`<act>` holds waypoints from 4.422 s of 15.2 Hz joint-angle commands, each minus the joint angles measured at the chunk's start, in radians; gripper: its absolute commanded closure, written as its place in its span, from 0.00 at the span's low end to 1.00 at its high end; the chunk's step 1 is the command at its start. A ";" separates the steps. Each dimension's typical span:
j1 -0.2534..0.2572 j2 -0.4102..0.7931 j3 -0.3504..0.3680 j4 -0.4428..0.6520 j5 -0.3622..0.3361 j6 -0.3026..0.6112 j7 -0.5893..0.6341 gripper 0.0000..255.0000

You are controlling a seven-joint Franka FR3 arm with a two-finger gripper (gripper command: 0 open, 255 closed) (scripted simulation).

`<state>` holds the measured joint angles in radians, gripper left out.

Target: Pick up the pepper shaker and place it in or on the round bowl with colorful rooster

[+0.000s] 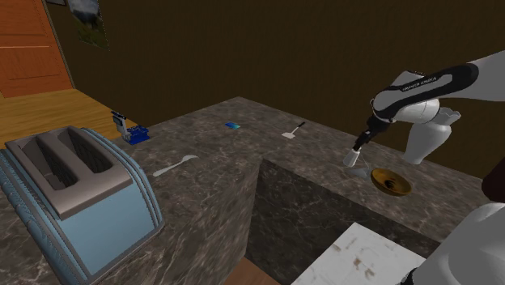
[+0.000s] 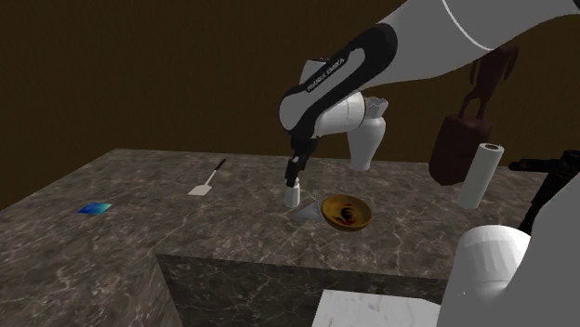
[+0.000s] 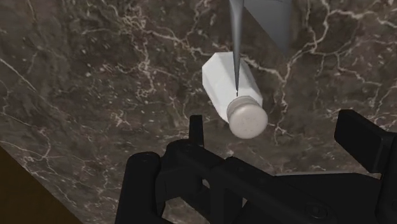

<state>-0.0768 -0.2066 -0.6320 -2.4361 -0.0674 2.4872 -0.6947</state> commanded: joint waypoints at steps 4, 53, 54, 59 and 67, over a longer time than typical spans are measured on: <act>0.025 0.084 -0.041 0.011 0.088 0.066 -0.079 0.00; -0.051 -0.167 0.023 0.084 -0.093 -0.225 0.028 1.00; -0.070 -0.205 0.026 0.060 -0.113 -0.236 0.027 1.00; -0.170 -0.388 0.037 -0.044 -0.198 -0.309 0.003 1.00; -0.268 -0.528 0.016 -0.155 -0.269 -0.337 -0.047 1.00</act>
<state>-0.3425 -0.7362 -0.6112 -2.5809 -0.3323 2.1390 -0.7391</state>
